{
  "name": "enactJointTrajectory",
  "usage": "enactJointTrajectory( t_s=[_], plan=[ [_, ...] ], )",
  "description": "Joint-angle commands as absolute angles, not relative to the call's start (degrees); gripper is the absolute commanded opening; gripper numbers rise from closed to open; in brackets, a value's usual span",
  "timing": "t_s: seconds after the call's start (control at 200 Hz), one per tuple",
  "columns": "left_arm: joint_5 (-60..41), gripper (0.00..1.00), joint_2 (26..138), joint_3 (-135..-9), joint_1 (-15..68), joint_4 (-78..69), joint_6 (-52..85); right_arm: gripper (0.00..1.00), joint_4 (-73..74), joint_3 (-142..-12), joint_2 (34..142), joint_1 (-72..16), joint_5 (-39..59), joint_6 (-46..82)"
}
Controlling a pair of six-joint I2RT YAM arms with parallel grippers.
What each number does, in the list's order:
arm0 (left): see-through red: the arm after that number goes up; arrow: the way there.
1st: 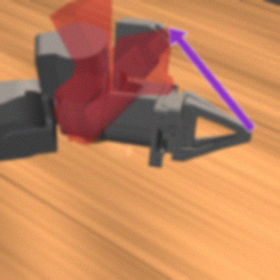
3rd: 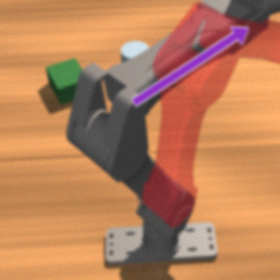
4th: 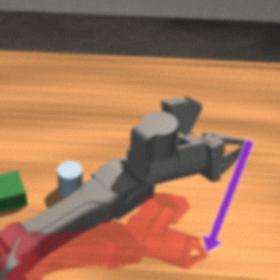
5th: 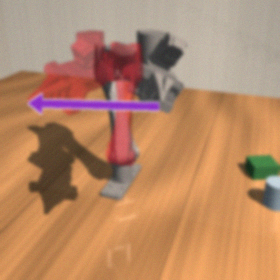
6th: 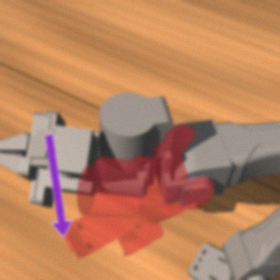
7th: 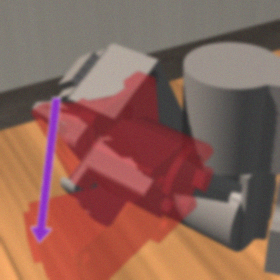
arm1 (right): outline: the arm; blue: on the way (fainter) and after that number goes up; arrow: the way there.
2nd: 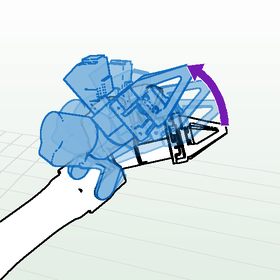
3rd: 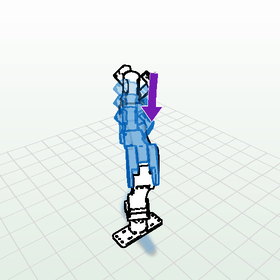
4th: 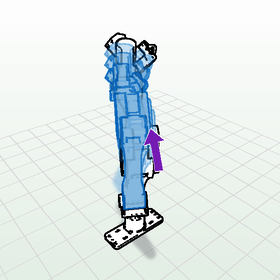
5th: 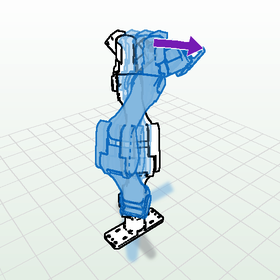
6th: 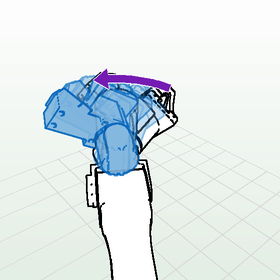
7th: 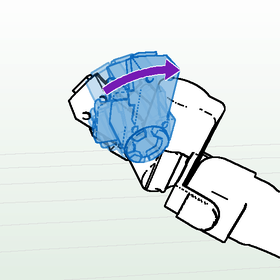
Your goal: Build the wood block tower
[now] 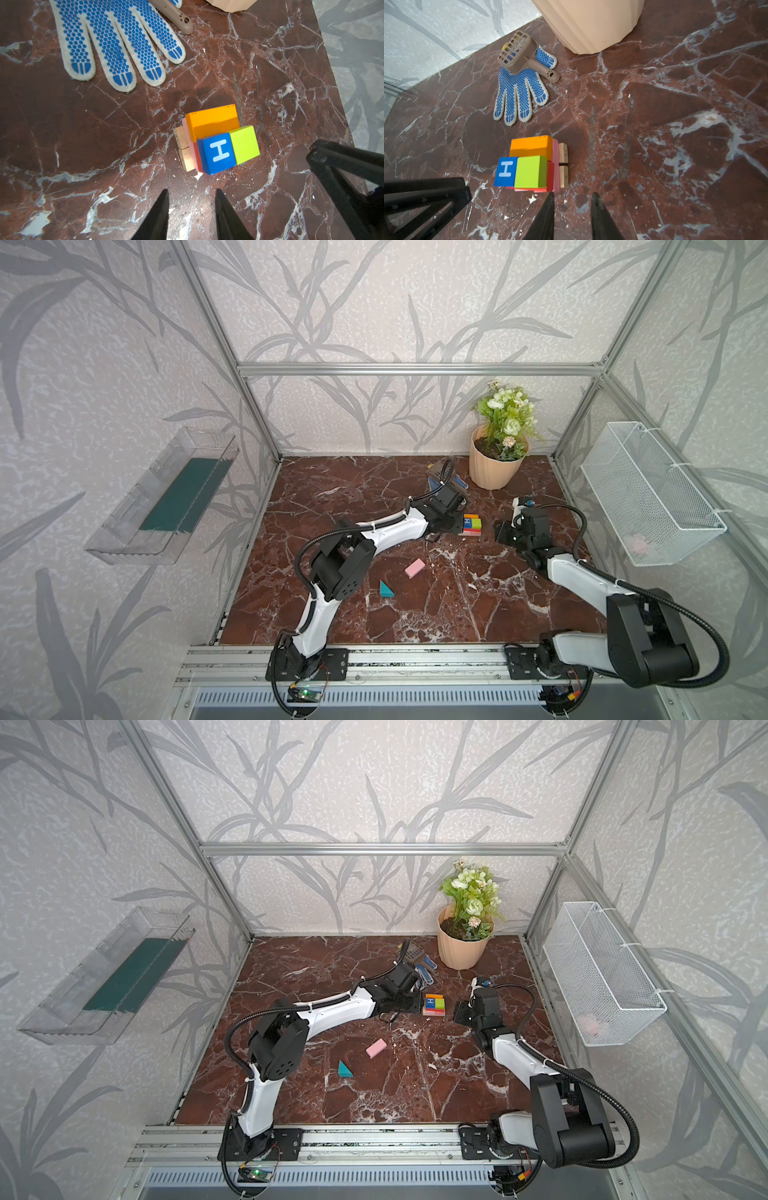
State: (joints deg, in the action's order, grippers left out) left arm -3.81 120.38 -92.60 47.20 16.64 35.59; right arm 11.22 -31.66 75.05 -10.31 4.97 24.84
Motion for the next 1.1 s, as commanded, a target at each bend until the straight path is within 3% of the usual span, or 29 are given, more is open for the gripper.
enactJointTrajectory(
  t_s=[0.0,1.1],
  plan=[
    [-4.91,0.38,121.09,-91.45,47.48,15.01,35.72,0.3,10.0,-32.37,75.44,-12.66,4.77,23.95],
    [-7.07,0.38,125.68,-95.01,47.67,15.64,36.74,0.29,4.0,-39.35,83.44,-16.17,2.53,23.64]
  ],
)
